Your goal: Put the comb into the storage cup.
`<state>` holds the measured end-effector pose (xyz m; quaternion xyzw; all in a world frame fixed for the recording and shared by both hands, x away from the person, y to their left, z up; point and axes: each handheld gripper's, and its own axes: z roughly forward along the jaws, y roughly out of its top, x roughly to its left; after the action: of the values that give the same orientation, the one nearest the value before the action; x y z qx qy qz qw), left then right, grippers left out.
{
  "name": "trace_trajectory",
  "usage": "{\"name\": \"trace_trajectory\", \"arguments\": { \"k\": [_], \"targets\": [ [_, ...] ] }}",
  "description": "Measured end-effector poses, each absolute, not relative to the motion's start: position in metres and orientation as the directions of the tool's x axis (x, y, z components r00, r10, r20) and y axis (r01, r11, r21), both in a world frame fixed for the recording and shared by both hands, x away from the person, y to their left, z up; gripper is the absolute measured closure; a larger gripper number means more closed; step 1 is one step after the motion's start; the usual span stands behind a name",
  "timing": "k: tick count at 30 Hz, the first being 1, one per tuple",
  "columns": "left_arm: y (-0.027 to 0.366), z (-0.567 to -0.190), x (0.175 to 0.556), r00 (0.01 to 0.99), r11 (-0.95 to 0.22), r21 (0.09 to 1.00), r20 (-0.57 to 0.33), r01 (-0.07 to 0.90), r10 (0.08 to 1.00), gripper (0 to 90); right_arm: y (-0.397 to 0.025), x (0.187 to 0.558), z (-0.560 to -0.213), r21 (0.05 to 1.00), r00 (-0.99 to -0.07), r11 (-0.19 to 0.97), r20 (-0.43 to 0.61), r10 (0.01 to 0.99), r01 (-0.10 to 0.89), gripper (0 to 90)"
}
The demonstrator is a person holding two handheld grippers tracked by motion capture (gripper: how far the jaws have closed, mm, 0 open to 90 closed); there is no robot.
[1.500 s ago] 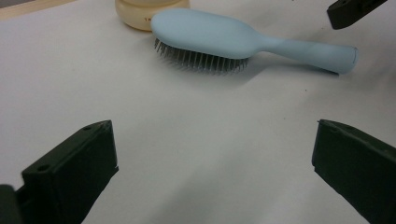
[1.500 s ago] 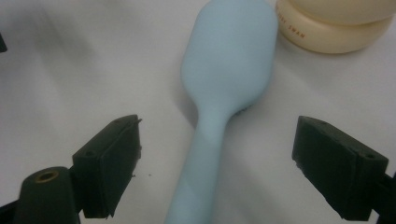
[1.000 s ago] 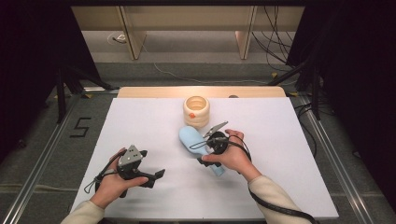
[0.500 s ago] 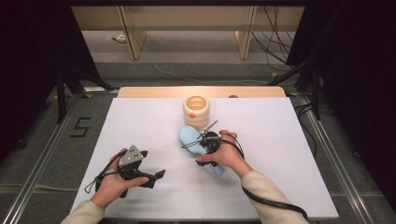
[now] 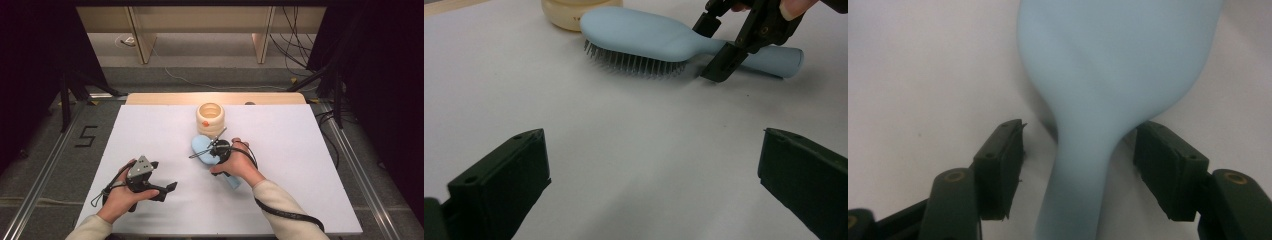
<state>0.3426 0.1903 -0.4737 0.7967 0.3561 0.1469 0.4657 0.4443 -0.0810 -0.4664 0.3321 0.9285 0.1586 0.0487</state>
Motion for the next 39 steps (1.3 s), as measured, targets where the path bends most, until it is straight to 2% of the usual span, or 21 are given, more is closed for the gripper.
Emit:
{"name": "trace_trajectory", "arguments": {
  "k": [6, 8, 9, 10, 13, 18, 19, 39],
  "targets": [
    [0.1904, -0.4739, 0.3426, 0.705, -0.312, 0.846, -0.101, 0.432, 0.702, 0.3, -0.0756, 0.4453, -0.4655, 0.299, -0.768, 0.735, -0.011, 0.640, 0.609, 42.1],
    [0.1904, -0.4738, 0.3426, 0.704, -0.311, 0.847, -0.101, 0.432, 0.702, 0.4, -0.0745, 0.4452, -0.4642, 0.289, -0.762, 0.732, -0.014, 0.647, 0.616, 47.7],
    [0.1903, -0.4739, 0.3426, 0.705, -0.312, 0.846, -0.101, 0.432, 0.702, 0.5, -0.0741, 0.4449, -0.4635, 0.288, -0.757, 0.727, -0.013, 0.653, 0.623, 53.4],
    [0.1903, -0.4739, 0.3426, 0.705, -0.312, 0.846, -0.101, 0.432, 0.702, 0.5, -0.0741, 0.4449, -0.4635, 0.288, -0.757, 0.727, -0.013, 0.653, 0.623, 53.4],
    [0.1902, -0.4741, 0.3427, 0.706, -0.313, 0.845, -0.102, 0.433, 0.701, 0.8, -0.0740, 0.4449, -0.4626, 0.282, -0.754, 0.725, -0.010, 0.657, 0.629, 61.0],
    [0.1900, -0.4741, 0.3426, 0.706, -0.313, 0.845, -0.103, 0.433, 0.700, 0.9, -0.0744, 0.4462, -0.4622, 0.276, -0.745, 0.717, -0.006, 0.667, 0.640, 65.9],
    [0.1900, -0.4742, 0.3427, 0.706, -0.313, 0.845, -0.103, 0.434, 0.700, 0.9, -0.0741, 0.4463, -0.4618, 0.271, -0.743, 0.717, -0.012, 0.670, 0.642, 69.7],
    [0.1900, -0.4746, 0.3429, 0.705, -0.312, 0.844, -0.105, 0.436, 0.701, 1.1, -0.0777, 0.4458, -0.4620, 0.289, -0.739, 0.706, 0.009, 0.673, 0.646, 70.5]
  ]
}}
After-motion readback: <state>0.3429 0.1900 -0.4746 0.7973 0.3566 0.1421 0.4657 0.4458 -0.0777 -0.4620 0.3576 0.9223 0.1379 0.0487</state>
